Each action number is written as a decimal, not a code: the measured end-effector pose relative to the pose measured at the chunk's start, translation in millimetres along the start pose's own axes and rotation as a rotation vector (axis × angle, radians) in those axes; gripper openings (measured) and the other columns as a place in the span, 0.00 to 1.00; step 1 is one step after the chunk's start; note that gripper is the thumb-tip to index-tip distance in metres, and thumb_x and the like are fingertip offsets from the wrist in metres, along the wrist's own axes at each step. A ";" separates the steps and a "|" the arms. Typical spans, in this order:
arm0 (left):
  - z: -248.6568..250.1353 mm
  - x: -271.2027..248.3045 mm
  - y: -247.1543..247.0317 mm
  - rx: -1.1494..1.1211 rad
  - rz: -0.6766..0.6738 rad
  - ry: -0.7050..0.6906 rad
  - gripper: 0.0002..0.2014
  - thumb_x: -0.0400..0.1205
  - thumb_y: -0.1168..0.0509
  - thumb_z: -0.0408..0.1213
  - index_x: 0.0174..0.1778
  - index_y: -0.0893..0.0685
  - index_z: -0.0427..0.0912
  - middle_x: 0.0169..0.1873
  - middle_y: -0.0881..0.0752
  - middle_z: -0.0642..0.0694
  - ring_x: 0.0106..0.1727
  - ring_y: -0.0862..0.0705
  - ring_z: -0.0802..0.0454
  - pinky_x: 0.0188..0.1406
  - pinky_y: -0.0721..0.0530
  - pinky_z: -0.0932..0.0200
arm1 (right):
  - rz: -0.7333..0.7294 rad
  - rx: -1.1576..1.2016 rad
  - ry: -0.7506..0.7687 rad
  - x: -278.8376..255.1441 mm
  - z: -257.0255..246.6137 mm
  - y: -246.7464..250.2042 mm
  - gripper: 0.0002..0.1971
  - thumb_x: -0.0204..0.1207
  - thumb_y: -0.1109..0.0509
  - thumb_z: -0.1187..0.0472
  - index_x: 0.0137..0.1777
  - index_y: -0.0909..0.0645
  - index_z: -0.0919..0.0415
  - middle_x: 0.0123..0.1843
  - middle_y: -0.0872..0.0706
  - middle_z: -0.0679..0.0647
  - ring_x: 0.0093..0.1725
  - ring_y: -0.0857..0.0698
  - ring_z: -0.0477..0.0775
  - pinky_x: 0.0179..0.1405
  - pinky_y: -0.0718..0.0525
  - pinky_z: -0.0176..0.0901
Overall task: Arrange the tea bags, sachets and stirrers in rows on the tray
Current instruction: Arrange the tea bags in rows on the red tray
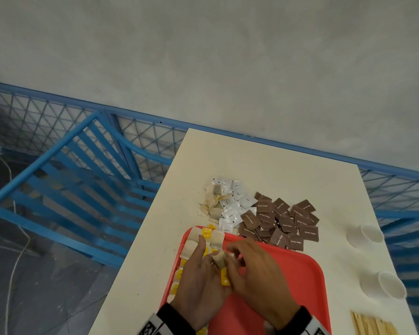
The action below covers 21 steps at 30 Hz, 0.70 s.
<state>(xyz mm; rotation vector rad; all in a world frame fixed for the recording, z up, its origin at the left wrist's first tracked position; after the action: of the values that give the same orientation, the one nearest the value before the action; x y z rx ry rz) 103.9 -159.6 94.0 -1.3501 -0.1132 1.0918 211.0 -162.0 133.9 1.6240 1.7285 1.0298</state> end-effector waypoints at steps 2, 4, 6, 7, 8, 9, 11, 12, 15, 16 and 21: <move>1.1 0.6 2.6 0.010 0.001 0.017 0.31 0.82 0.39 0.59 0.65 0.18 0.33 0.50 0.13 0.35 0.51 0.13 0.39 0.54 0.16 0.43 | -0.025 0.046 -0.017 5.6 4.3 6.3 0.05 0.79 0.33 0.54 0.50 0.16 0.45 0.44 0.16 0.36 0.44 0.20 0.34 0.42 0.26 0.28; 6.6 -0.5 7.5 0.132 0.007 0.003 0.27 0.83 0.38 0.57 0.64 0.17 0.36 0.55 0.13 0.35 0.52 0.12 0.39 0.55 0.16 0.39 | -0.062 0.131 -0.019 12.5 5.5 20.7 0.08 0.79 0.34 0.54 0.50 0.13 0.45 0.44 0.13 0.35 0.44 0.18 0.33 0.42 0.28 0.22; 15.3 -1.9 8.2 0.346 -0.036 -0.047 0.21 0.83 0.33 0.54 0.62 0.14 0.41 0.58 0.14 0.36 0.57 0.13 0.38 0.60 0.18 0.36 | -0.140 0.166 0.025 17.3 0.0 38.1 0.08 0.80 0.33 0.55 0.54 0.13 0.46 0.40 0.14 0.35 0.41 0.17 0.36 0.39 0.27 0.24; 20.4 -2.7 4.9 0.455 -0.070 -0.081 0.20 0.81 0.29 0.53 0.62 0.14 0.43 0.58 0.14 0.36 0.59 0.13 0.38 0.60 0.18 0.37 | -0.178 0.162 0.055 19.1 -3.9 46.8 0.08 0.80 0.32 0.57 0.55 0.15 0.45 0.38 0.17 0.36 0.40 0.18 0.40 0.38 0.27 0.26; 25.4 -3.2 2.7 0.549 -0.104 -0.120 0.21 0.77 0.26 0.52 0.62 0.14 0.45 0.56 0.14 0.36 0.58 0.13 0.37 0.59 0.17 0.38 | -0.218 0.147 0.085 21.1 -8.9 53.8 0.08 0.80 0.31 0.58 0.55 0.18 0.44 0.37 0.20 0.38 0.39 0.19 0.43 0.38 0.27 0.28; 28.8 -3.0 -2.7 0.639 -0.139 -0.150 0.22 0.74 0.23 0.51 0.60 0.14 0.44 0.53 0.13 0.37 0.56 0.13 0.38 0.58 0.17 0.39 | -0.254 0.122 0.110 22.7 -12.7 61.0 0.09 0.80 0.31 0.58 0.54 0.23 0.42 0.37 0.21 0.40 0.40 0.20 0.44 0.39 0.27 0.30; 32.4 -2.3 -13.8 0.793 -0.199 -0.198 0.16 0.76 0.23 0.47 0.53 0.12 0.41 0.48 0.13 0.37 0.50 0.14 0.40 0.56 0.17 0.38 | -0.294 0.078 0.132 25.8 -18.8 73.6 0.13 0.79 0.32 0.58 0.52 0.30 0.38 0.40 0.21 0.39 0.42 0.20 0.45 0.42 0.24 0.34; 33.6 -1.2 -18.1 0.855 -0.215 -0.213 0.12 0.78 0.25 0.44 0.50 0.12 0.41 0.48 0.12 0.37 0.49 0.15 0.41 0.56 0.18 0.36 | -0.296 0.053 0.137 27.7 -20.8 78.8 0.13 0.78 0.32 0.58 0.53 0.30 0.38 0.41 0.20 0.39 0.43 0.20 0.44 0.43 0.22 0.37; 35.6 -2.1 -30.6 0.929 -0.264 -0.223 0.12 0.78 0.25 0.42 0.53 0.12 0.40 0.52 0.11 0.33 0.50 0.15 0.36 0.55 0.18 0.39 | -0.303 -0.029 0.154 31.4 -22.5 90.1 0.12 0.79 0.32 0.56 0.55 0.30 0.41 0.43 0.19 0.39 0.45 0.21 0.41 0.44 0.21 0.40; 37.0 -2.2 -35.2 0.945 -0.282 -0.235 0.14 0.78 0.24 0.42 0.55 0.13 0.39 0.53 0.11 0.32 0.51 0.14 0.35 0.55 0.17 0.41 | -0.312 -0.046 0.162 32.7 -23.3 93.0 0.11 0.79 0.31 0.56 0.54 0.31 0.42 0.42 0.18 0.39 0.44 0.22 0.40 0.43 0.23 0.38; 48.5 -1.5 -71.4 1.088 -0.288 -0.408 0.07 0.81 0.27 0.35 0.46 0.12 0.34 0.42 0.08 0.38 0.46 0.10 0.45 0.52 0.15 0.55 | -0.193 0.064 0.119 39.2 -20.8 113.4 0.12 0.78 0.28 0.61 0.52 0.26 0.44 0.41 0.15 0.42 0.42 0.17 0.46 0.40 0.21 0.35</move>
<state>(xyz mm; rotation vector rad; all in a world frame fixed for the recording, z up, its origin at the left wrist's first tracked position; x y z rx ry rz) 112.3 -114.2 166.9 -0.1265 0.0005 0.9299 253.5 -129.4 243.2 1.4246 1.9719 1.0045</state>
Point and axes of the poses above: each hand's wrist, its own x-axis towards the middle knuckle, its own y-axis out of the back of the hand, z = x × y, the point moved 5 cm from there along x, towards the middle knuckle
